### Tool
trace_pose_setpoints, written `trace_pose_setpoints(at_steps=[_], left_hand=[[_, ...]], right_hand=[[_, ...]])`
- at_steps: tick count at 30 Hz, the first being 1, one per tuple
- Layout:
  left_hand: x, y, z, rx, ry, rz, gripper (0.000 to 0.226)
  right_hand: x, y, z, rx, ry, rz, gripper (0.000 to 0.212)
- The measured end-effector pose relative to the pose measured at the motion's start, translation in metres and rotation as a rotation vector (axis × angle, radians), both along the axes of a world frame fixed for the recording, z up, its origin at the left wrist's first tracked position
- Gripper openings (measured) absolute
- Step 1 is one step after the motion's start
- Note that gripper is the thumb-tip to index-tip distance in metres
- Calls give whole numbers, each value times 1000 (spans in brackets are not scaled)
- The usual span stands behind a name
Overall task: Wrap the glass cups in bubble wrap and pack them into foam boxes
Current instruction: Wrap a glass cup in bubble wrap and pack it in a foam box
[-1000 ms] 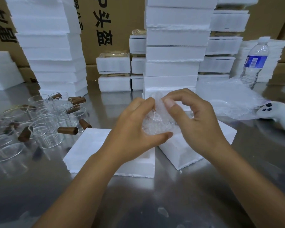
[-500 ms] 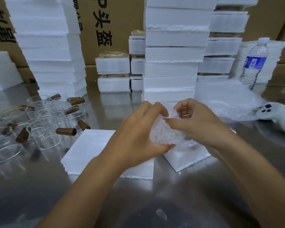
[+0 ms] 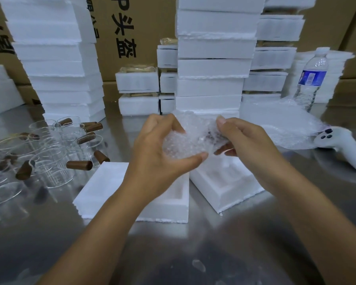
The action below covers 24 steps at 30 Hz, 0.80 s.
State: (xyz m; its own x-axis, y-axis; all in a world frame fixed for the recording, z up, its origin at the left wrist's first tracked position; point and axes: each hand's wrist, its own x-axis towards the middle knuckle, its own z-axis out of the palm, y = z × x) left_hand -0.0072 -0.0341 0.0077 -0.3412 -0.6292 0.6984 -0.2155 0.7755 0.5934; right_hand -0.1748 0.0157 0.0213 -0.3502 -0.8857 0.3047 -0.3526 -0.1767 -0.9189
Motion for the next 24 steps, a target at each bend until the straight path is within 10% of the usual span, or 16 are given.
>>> trace_pose_setpoints(at_steps=[11,16,24], left_hand=[[-4,0,-4,224,-98,-198,40],[-5,1,-4,342,-167,-317,92],[-13,9,-24,79,-563,-106,95]], right_hand=[[-4,-3,-1,-42,-245,-44,33],[-27,0,10,-150,-421,-233,32],[-39,-4,-6,-130,-34,-217,35]])
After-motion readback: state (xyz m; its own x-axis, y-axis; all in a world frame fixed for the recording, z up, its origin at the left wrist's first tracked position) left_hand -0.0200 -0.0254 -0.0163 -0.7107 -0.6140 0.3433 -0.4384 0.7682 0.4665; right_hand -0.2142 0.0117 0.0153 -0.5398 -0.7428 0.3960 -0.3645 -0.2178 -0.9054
